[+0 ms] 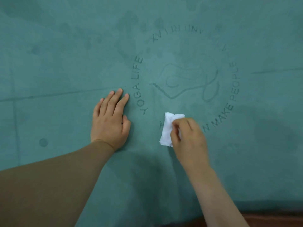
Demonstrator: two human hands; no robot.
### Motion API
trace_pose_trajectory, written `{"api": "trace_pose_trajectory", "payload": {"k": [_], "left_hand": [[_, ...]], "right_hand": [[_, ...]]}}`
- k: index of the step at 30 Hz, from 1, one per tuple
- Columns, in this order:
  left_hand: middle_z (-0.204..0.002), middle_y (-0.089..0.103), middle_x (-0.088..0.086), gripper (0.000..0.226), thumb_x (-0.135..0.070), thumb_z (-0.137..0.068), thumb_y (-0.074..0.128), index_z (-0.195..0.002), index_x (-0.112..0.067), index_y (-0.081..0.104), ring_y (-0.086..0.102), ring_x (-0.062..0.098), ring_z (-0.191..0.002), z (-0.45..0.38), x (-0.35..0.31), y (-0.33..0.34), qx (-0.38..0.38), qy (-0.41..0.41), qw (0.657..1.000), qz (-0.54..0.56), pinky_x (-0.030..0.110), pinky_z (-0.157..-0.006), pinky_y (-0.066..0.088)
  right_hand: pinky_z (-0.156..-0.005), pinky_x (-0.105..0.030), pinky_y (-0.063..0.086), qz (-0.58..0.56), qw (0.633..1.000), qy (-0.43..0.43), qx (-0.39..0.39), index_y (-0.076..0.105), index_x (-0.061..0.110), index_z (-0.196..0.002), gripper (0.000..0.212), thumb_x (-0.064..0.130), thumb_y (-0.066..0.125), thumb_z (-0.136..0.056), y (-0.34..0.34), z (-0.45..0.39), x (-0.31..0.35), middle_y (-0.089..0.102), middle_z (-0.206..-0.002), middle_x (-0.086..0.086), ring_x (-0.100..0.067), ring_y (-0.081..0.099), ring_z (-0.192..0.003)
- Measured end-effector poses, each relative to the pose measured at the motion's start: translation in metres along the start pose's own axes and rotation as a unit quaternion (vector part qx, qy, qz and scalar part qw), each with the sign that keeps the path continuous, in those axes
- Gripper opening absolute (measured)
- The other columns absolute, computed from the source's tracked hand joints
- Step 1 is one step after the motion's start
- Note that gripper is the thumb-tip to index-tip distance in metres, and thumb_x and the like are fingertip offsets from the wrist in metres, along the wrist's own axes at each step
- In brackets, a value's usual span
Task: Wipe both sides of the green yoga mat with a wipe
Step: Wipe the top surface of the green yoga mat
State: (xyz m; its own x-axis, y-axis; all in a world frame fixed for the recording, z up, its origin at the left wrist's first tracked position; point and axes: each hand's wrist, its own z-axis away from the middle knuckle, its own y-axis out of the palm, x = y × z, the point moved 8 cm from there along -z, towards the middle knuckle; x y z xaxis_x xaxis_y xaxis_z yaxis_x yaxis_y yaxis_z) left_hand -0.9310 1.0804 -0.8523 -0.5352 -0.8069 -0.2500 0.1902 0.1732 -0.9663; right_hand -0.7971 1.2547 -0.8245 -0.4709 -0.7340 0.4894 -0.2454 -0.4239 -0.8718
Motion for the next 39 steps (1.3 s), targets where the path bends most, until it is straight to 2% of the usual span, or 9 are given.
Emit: {"api": "trace_pose_trajectory", "payload": {"k": [6, 12, 16, 19, 21, 25, 29, 34, 39], "left_hand": [[-0.156, 0.038, 0.006, 0.062, -0.025, -0.085, 0.036, -0.145, -0.014, 0.044, 0.030, 0.023, -0.145, -0.001, -0.001, -0.001, -0.007, 0.008, 1.000, -0.006, 0.042, -0.120, 0.016], [-0.155, 0.039, 0.005, 0.062, -0.026, -0.085, 0.037, -0.145, -0.014, 0.044, 0.031, 0.024, -0.144, -0.001, -0.001, -0.001, -0.007, 0.010, 1.000, -0.011, 0.041, -0.120, 0.016], [-0.156, 0.038, 0.003, 0.063, -0.025, -0.085, 0.038, -0.147, -0.016, 0.043, 0.029, 0.023, -0.145, 0.000, -0.001, -0.001, -0.002, 0.007, 1.000, -0.012, 0.039, -0.120, 0.013], [-0.156, 0.038, 0.002, 0.063, -0.025, -0.084, 0.037, -0.146, -0.016, 0.044, 0.028, 0.022, -0.145, -0.001, -0.001, -0.002, -0.002, 0.002, 1.000, -0.013, 0.038, -0.120, 0.013], [-0.156, 0.038, 0.003, 0.063, -0.025, -0.084, 0.038, -0.146, -0.015, 0.045, 0.028, 0.022, -0.145, -0.001, -0.002, -0.002, -0.004, 0.005, 1.000, -0.011, 0.037, -0.120, 0.011], [-0.156, 0.038, 0.002, 0.062, -0.025, -0.085, 0.038, -0.146, -0.015, 0.045, 0.030, 0.022, -0.145, 0.000, -0.001, -0.002, -0.013, 0.005, 1.000, -0.011, 0.041, -0.119, 0.017], [-0.156, 0.038, 0.001, 0.061, -0.025, -0.086, 0.036, -0.145, -0.016, 0.046, 0.031, 0.022, -0.145, 0.000, -0.001, -0.002, -0.015, 0.012, 1.000, 0.003, 0.041, -0.119, 0.018], [-0.157, 0.037, 0.001, 0.061, -0.025, -0.087, 0.036, -0.146, -0.017, 0.044, 0.028, 0.021, -0.146, 0.001, 0.000, 0.000, -0.015, 0.006, 1.000, -0.004, 0.037, -0.120, 0.013], [-0.157, 0.036, 0.000, 0.061, -0.026, -0.087, 0.035, -0.146, -0.017, 0.044, 0.028, 0.020, -0.146, 0.001, 0.000, 0.000, -0.018, 0.008, 1.000, -0.003, 0.039, -0.120, 0.014]], "right_hand": [[-0.062, -0.034, 0.044, -0.017, 0.980, -0.199, 0.023, 0.058, 0.005, -0.082, 0.014, -0.003, 0.065, -0.073, 0.040, -0.058, 0.063, 0.056, -0.079, -0.013, -0.030, 0.054, -0.069], [-0.061, -0.029, 0.034, 0.039, 0.969, -0.238, 0.055, 0.061, 0.000, -0.089, 0.016, -0.003, 0.052, -0.076, 0.053, -0.097, 0.075, 0.059, -0.085, -0.017, -0.031, 0.055, -0.069], [-0.067, -0.034, 0.036, 0.090, 0.995, 0.033, 0.014, 0.057, 0.000, -0.096, 0.016, 0.008, 0.051, -0.083, -0.035, -0.124, -0.072, 0.057, -0.098, -0.022, -0.035, 0.055, -0.085], [-0.071, -0.035, 0.036, 0.110, 0.954, 0.263, -0.097, 0.056, -0.002, -0.100, 0.024, 0.009, 0.045, -0.082, -0.103, -0.121, -0.165, 0.058, -0.105, -0.026, -0.039, 0.056, -0.095], [-0.075, -0.037, 0.037, 0.109, 0.947, 0.284, -0.101, 0.056, -0.003, -0.103, 0.023, 0.006, 0.044, -0.085, -0.090, -0.124, -0.154, 0.058, -0.108, -0.026, -0.039, 0.056, -0.098], [-0.065, -0.026, 0.030, 0.047, 0.998, 0.017, 0.025, 0.057, 0.005, -0.103, 0.018, 0.007, 0.046, -0.090, 0.008, -0.115, -0.001, 0.057, -0.102, -0.013, -0.027, 0.054, -0.085], [-0.075, -0.034, 0.039, 0.047, 0.964, -0.192, 0.177, 0.053, 0.005, -0.110, 0.022, 0.004, 0.041, -0.092, 0.062, -0.077, 0.087, 0.052, -0.111, -0.014, -0.029, 0.052, -0.096], [-0.066, -0.033, 0.038, 0.078, 0.997, 0.006, 0.008, 0.057, 0.006, -0.099, 0.016, 0.013, 0.045, -0.091, -0.030, -0.136, -0.063, 0.057, -0.092, -0.013, -0.029, 0.054, -0.080], [-0.075, -0.025, 0.036, 0.031, 0.946, 0.276, -0.166, 0.052, 0.002, -0.113, 0.032, 0.011, 0.046, -0.082, -0.101, -0.121, -0.179, 0.058, -0.116, -0.015, -0.029, 0.056, -0.103]]}}
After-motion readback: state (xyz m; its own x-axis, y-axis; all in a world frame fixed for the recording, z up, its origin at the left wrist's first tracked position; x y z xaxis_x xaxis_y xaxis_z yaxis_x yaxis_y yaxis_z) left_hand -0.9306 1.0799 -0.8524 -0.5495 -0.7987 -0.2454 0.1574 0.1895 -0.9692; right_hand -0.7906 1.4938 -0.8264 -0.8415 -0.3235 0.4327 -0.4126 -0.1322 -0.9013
